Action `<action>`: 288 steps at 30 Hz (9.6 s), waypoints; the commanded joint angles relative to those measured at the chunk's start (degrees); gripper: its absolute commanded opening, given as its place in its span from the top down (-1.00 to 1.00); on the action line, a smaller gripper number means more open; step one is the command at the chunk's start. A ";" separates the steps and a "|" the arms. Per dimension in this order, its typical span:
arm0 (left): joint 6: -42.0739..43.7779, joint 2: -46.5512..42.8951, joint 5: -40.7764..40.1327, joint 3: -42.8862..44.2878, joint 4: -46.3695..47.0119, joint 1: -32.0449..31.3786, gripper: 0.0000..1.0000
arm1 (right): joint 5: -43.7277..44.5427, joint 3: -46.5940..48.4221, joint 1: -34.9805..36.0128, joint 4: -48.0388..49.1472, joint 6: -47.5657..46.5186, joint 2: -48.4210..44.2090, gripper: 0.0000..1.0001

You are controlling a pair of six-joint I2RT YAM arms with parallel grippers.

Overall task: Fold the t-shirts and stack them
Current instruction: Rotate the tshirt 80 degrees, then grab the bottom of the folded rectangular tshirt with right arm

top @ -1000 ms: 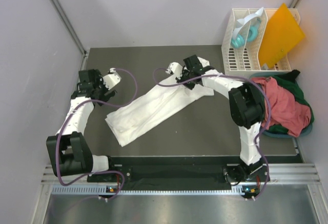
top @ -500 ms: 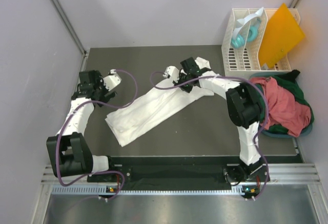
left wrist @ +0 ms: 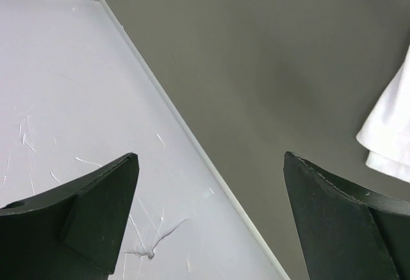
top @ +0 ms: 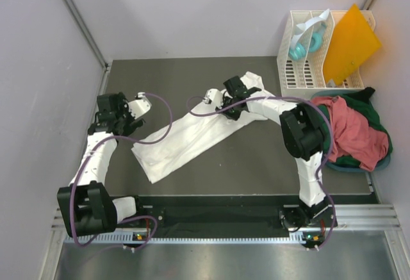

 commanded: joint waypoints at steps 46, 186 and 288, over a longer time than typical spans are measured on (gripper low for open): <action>-29.94 9.92 -14.02 28.18 -8.54 10.60 -0.98 | -4.48 4.79 36.35 -1.94 -12.92 1.08 -0.20; -76.60 88.58 49.44 79.95 13.96 -30.27 -0.98 | -15.56 32.56 -18.76 -42.89 5.54 -18.60 -0.08; -43.92 21.78 9.45 55.87 -19.08 19.65 -0.98 | 1.76 -7.08 34.85 1.14 3.69 -5.59 0.20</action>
